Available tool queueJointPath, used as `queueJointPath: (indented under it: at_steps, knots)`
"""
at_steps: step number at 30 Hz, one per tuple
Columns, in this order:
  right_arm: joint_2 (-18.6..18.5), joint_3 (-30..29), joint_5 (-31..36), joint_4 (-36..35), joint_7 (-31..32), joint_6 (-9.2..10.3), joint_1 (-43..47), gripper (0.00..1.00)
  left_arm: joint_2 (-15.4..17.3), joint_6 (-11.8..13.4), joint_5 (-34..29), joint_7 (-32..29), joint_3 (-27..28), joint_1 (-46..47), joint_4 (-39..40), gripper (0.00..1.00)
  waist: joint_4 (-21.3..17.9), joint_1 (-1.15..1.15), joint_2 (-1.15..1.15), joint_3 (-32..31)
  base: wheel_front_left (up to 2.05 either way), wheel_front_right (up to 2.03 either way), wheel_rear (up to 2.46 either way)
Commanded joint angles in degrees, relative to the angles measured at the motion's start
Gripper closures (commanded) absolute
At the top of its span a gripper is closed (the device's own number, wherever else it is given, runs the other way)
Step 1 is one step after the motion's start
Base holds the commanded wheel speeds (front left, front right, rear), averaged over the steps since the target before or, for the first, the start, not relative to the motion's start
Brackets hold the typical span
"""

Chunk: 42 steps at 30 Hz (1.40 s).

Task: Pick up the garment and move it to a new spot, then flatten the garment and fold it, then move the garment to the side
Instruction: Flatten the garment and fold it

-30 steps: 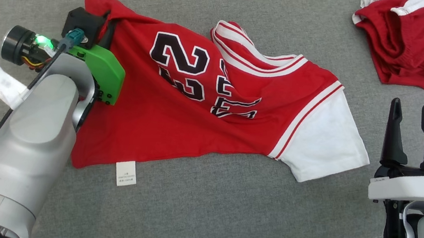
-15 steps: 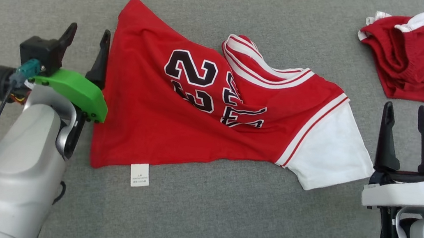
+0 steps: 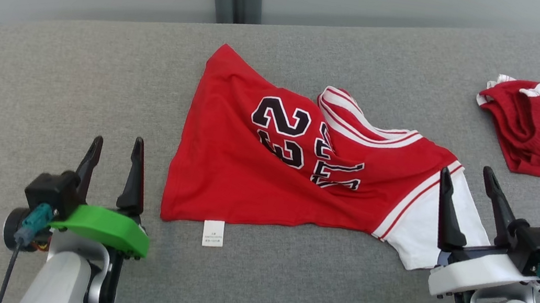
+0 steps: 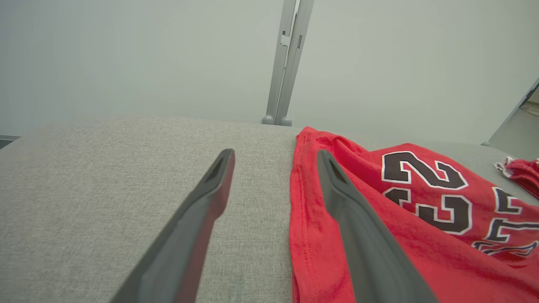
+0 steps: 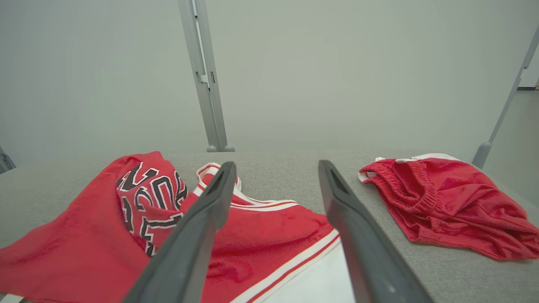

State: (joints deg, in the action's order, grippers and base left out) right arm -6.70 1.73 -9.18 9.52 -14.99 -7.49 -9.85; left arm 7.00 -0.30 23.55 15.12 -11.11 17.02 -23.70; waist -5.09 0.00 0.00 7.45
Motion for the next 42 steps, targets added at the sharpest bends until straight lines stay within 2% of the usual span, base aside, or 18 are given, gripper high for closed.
queueJointPath:
  at_steps: [1, 8, 16, 35, 42]
  knots:
    - [0.3, 0.1, 0.9, 0.3, -0.3, 0.0, 1.5, 0.0, -0.3, 0.3, -1.2, 0.0, 0.4, -2.6, 1.3, 0.0, 2.4, 0.0, 0.0, -3.4, 0.0, 0.0, 0.0]
    - [2.2, 0.0, 1.9, 0.3, -0.3, 0.0, 4.9, 0.0, -1.6, 1.0, -1.7, 0.0, 2.1, -11.3, 6.7, 0.0, 2.7, 0.0, 0.0, -5.8, 0.0, 0.0, 0.0]
    - [3.5, 0.1, 1.7, 0.4, -0.3, 0.0, 6.4, 0.0, -2.4, 1.3, -2.7, 0.0, 3.5, -16.8, 10.4, 0.0, 2.4, 0.0, 0.0, -6.5, 0.0, 0.0, 0.0]
    - [3.8, 0.3, 1.3, 1.6, -0.3, 0.0, 5.4, 0.0, -3.0, 0.6, -3.9, 0.0, 3.5, -16.6, 9.5, 0.0, 2.9, 0.0, 0.0, -6.1, 0.0, 0.0, 0.0]
    - [3.7, -4.2, 4.1, 4.8, -0.2, 0.0, 5.0, 0.0, -3.2, 0.3, -4.0, 0.0, 2.4, -15.9, 8.7, 0.0, 2.9, 0.0, 0.0, -5.2, 0.0, 0.0, 0.0]
